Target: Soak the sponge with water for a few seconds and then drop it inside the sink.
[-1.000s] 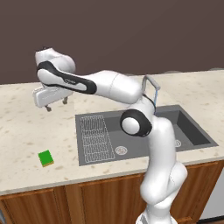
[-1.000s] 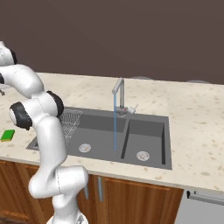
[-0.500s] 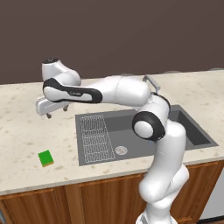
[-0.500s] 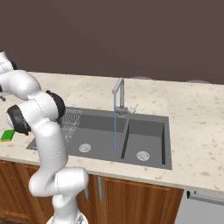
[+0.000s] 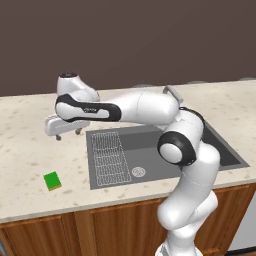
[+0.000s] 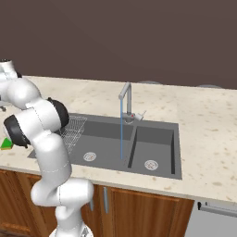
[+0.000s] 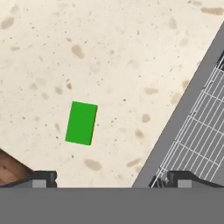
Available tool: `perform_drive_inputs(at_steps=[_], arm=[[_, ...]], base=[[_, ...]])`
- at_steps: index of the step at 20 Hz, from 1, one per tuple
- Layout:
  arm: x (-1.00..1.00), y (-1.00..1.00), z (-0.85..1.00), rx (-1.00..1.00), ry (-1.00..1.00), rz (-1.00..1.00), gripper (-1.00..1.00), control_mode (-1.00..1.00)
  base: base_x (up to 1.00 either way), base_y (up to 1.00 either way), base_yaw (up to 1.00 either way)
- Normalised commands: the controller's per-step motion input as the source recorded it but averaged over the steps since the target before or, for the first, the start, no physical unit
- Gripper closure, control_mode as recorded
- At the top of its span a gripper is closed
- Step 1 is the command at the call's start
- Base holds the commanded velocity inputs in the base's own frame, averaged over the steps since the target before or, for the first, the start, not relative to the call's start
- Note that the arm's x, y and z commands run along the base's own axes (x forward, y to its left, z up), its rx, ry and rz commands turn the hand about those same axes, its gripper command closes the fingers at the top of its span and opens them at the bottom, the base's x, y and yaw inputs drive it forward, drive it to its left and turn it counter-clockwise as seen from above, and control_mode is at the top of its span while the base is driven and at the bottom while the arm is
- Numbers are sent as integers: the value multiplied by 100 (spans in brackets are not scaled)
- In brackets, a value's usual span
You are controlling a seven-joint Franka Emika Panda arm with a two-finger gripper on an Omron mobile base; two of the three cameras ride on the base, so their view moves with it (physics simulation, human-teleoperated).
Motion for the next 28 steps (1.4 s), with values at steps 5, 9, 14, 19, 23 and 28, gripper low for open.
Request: perform_drive_inputs(at_steps=[5, 9, 14, 19, 23, 28], arm=[[-7, 0, 0, 1, 26, -7, -100, -100], [-5, 1, -16, 0, 10, -10, -100, -100], [0, 0, -29, 0, -3, -7, -100, -100], [0, 4, -11, -1, -5, -4, -100, -100], [0, 9, -4, -1, 0, -7, -100, -100], [-9, 21, -5, 0, 0, -9, -100, -100]], base=[[0, 0, 0], [0, 0, 0], [0, 0, 0], [0, 0, 0], [0, 0, 0], [0, 0, 0]])
